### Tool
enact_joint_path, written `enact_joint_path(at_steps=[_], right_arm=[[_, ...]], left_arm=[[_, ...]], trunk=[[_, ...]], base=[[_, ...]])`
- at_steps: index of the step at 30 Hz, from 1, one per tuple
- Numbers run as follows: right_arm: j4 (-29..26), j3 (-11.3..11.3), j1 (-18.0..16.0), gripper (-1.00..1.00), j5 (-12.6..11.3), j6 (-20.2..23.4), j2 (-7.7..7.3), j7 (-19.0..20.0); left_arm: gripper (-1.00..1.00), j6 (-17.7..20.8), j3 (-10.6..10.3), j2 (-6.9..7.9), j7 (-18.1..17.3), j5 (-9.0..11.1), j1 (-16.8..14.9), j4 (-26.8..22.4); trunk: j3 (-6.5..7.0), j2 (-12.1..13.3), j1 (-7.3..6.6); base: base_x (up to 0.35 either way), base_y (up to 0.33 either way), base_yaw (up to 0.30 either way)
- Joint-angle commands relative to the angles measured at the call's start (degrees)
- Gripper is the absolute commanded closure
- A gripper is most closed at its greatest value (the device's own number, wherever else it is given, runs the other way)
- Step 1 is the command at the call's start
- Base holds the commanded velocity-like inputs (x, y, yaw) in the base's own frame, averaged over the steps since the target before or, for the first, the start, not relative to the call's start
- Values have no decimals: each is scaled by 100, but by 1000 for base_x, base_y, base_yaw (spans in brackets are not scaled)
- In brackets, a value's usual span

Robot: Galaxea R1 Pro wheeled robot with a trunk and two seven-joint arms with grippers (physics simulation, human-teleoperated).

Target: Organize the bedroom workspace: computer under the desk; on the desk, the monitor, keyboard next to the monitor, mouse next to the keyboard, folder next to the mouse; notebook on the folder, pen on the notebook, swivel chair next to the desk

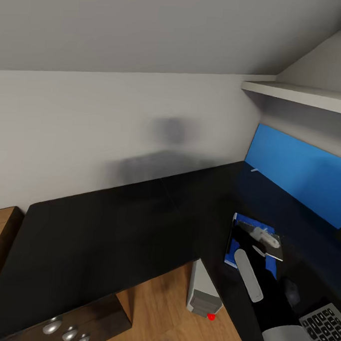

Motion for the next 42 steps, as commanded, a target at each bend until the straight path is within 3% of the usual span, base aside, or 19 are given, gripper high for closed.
enact_joint_path(at_steps=[1,4,9,10,15,16,20,21,22,24,27,28,32,35,38,39,42], right_arm=[[-16,107,1,-100,-24,40,1,-49],[-26,329,12,-100,-30,57,23,-61],[-56,950,121,-100,-29,68,168,-56],[-55,1157,139,-100,-35,63,186,-56],[-56,1610,248,-100,-39,41,208,-60],[-60,1766,362,-100,-35,34,210,-61],[-77,2049,607,-100,-31,23,213,-59],[-72,2179,713,-100,-27,14,213,-58],[32,2525,933,-100,-22,-88,209,-36],[162,2702,1006,-100,-21,-152,208,-25],[561,3152,1088,-100,-16,-324,206,-7],[791,3415,1109,-100,-12,-438,209,3],[1365,3948,1130,-100,-6,-746,218,41],[2166,4476,1140,-100,-2,-1281,231,83],[2708,4797,1144,-100,-12,-1705,304,107],[4186,5112,1148,-100,-38,-2481,527,655],[4727,5127,1149,-100,-61,-2858,586,1148]], left_arm=[[-100,-25,-29,10,45,52,0,-4],[-100,-28,-28,7,55,51,0,4],[-100,6,-27,7,55,60,0,208],[-100,16,-27,2,53,55,0,310],[-100,29,-27,3,52,45,0,438],[-100,30,-27,7,51,44,0,460],[-100,36,-27,3,48,42,0,484],[-100,38,-27,0,46,38,0,490],[-100,40,-27,-1,43,35,0,497],[-100,43,-27,2,46,37,0,498],[-100,47,-27,11,49,43,-4,499],[-100,48,-24,15,50,46,-6,500],[-100,48,-17,24,50,48,-13,502],[-100,45,-12,29,46,49,-22,501],[-100,21,-6,31,42,49,-21,495],[-100,-20,38,39,68,50,-26,279],[-100,-3,203,42,60,60,-26,239]], trunk=[[-5,-4,-2],[-5,-4,-2],[-5,-4,-2],[-5,-4,-2],[-5,-4,-2],[-5,-4,-2],[-5,-4,-2],[-5,-4,-2],[-5,-4,-2],[-5,-4,-2],[-5,-4,-2],[-5,-4,-2],[-5,-4,-2],[-5,-4,-2],[-5,-4,-2],[-5,-4,-2],[31,76,-46]], base=[[-271,0,0],[-294,0,0],[-324,0,0],[-333,0,0],[-335,0,0],[-337,0,0],[-338,0,0],[-338,0,0],[-338,0,0],[-338,0,0],[-338,0,0],[-338,0,0],[-338,0,0],[-331,-18,0],[-293,-39,0],[-52,-4,0],[-32,-3,0]])
